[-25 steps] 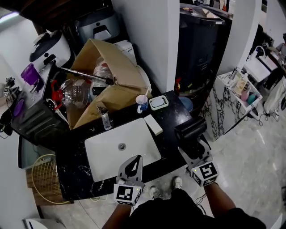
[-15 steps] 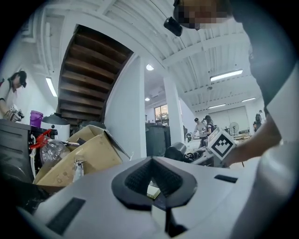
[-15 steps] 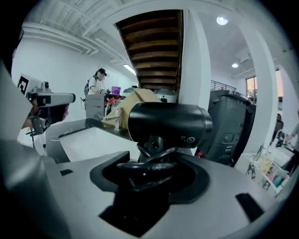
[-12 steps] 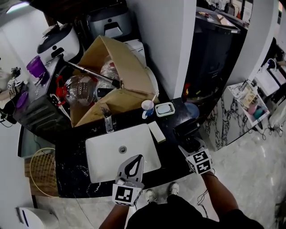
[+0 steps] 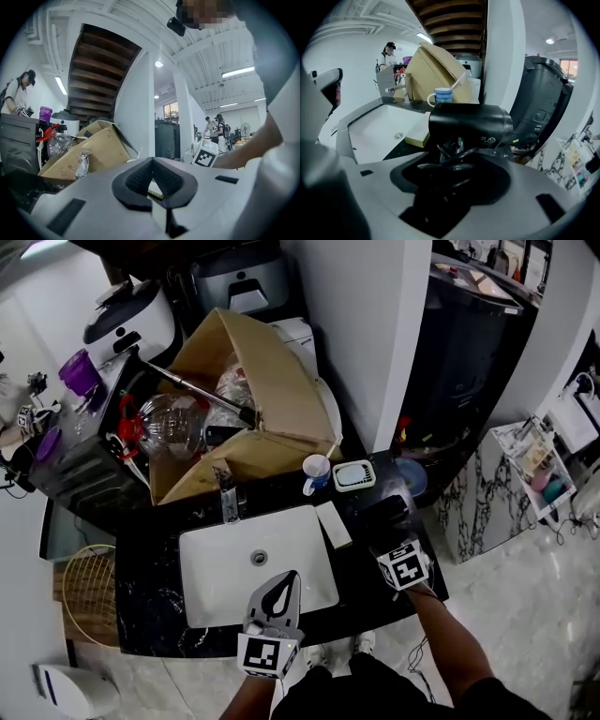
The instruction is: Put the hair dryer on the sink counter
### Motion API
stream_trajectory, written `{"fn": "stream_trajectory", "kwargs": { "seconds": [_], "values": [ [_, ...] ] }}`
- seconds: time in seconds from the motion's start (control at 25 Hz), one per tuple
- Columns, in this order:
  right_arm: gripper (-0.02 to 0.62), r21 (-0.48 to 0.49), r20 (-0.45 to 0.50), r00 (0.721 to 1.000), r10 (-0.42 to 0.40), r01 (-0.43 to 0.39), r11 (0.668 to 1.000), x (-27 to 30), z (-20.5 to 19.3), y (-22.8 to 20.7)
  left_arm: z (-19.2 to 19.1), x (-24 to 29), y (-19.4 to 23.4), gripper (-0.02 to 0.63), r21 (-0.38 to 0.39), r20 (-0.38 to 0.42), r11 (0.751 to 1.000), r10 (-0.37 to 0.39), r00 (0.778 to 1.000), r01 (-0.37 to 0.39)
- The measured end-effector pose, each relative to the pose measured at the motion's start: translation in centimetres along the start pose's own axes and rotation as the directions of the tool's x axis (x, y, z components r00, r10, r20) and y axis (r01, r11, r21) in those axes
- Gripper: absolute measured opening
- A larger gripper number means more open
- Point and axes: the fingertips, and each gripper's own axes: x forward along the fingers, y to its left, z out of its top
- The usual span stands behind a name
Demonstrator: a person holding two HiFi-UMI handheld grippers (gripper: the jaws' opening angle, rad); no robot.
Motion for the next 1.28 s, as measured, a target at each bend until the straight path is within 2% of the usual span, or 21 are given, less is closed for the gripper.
{"fn": "stream_trajectory", "kwargs": {
  "seconds": [0.28,0.48,0.64,0.72,0.8,1.0,1.16,1.28],
  "values": [
    [0.256,0.000,-0.085,0.996,0.024,-0.024,1.000,2.5,-1.3,-0.3,-0.6,0.0,-0.4,-0.006,-0.028,-0.039,1.000,0.002,0.999,-0.003],
    [0.261,0.034,-0.090,0.994,0.056,-0.053,0.998,2.7,-1.3,-0.2,-0.9,0.2,-0.6,-0.006,-0.025,-0.029,1.000,0.005,1.000,-0.006],
    [0.267,0.018,-0.079,0.993,0.089,-0.088,0.996,2.6,-1.1,0.2,-1.1,0.4,-0.8,-0.006,-0.030,-0.034,1.000,0.005,0.999,-0.006],
    [0.322,0.008,-0.068,0.993,0.098,-0.097,0.995,2.3,-0.8,0.4,-1.1,0.6,-0.9,-0.006,-0.032,-0.042,0.999,0.005,0.999,-0.006],
    [0.367,-0.003,-0.040,0.995,0.094,-0.094,0.996,1.6,-0.2,0.4,-1.1,0.6,-1.0,-0.006,-0.033,-0.041,0.999,0.005,0.999,-0.006],
    [0.368,-0.038,0.084,0.995,0.061,-0.058,0.998,-2.0,2.9,0.2,-0.7,0.7,-1.4,-0.006,-0.028,-0.027,1.000,0.003,1.000,-0.003],
    [0.367,-0.070,0.199,0.979,0.051,-0.038,0.997,-5.9,5.8,0.8,-0.2,0.8,-1.6,-0.006,-0.013,0.001,1.000,0.003,1.000,-0.003],
    [0.365,-0.077,0.283,0.958,0.044,-0.024,0.997,-9.2,7.8,1.4,0.2,0.9,-2.0,-0.006,-0.006,-0.013,1.000,-0.005,1.000,0.005]
  ]
}}
